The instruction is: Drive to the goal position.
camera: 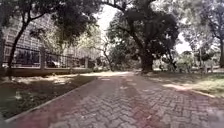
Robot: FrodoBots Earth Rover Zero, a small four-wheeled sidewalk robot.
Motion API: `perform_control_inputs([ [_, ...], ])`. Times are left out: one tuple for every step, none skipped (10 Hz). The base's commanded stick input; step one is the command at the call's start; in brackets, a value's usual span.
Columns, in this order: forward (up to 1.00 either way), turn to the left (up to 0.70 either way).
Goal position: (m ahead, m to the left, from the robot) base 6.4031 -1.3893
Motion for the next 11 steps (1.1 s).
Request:
perform_control_inputs([
  [0.7,0.0],
  [0.7,0.0],
  [0.7,0.0],
  [0.7,0.0],
  [0.7,0.0],
  [0.7,0.0],
  [0.7,0.0],
  [0.7,0.0],
  [0.7,0.0],
  [0.7,0.0],
  [0.7,0.0],
])
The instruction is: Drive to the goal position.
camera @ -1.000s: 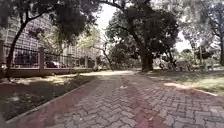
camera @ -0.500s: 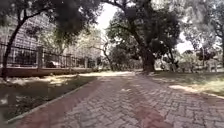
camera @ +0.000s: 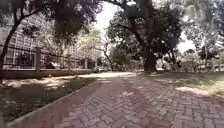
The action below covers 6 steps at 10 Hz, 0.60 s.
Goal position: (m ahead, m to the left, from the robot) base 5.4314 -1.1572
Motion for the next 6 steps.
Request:
perform_control_inputs([
  [0.7,-0.06],
  [0.7,-0.29],
  [0.7,-0.35],
  [0.7,-0.35],
  [0.7,-0.35],
  [0.7,-0.29],
])
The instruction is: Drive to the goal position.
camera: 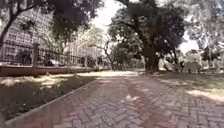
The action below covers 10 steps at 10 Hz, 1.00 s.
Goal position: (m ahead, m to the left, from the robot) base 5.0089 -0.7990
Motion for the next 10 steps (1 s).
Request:
perform_control_inputs([
  [0.7,0.0],
  [0.7,0.0],
  [0.7,0.0],
  [0.7,0.0],
  [0.7,0.0],
  [0.7,0.0],
  [0.7,0.0],
  [0.7,0.0],
  [0.7,0.0],
  [0.7,0.0],
])
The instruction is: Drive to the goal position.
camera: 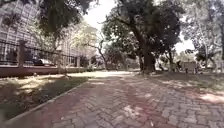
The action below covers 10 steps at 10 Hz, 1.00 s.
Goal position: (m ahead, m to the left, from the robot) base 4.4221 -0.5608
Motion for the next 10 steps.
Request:
perform_control_inputs([
  [0.7,0.0],
  [0.7,0.0],
  [0.7,0.0],
  [0.7,0.0],
  [0.7,0.0],
  [0.7,0.0],
  [0.7,0.0],
  [0.7,0.0],
  [0.7,0.0],
  [0.7,0.0],
])
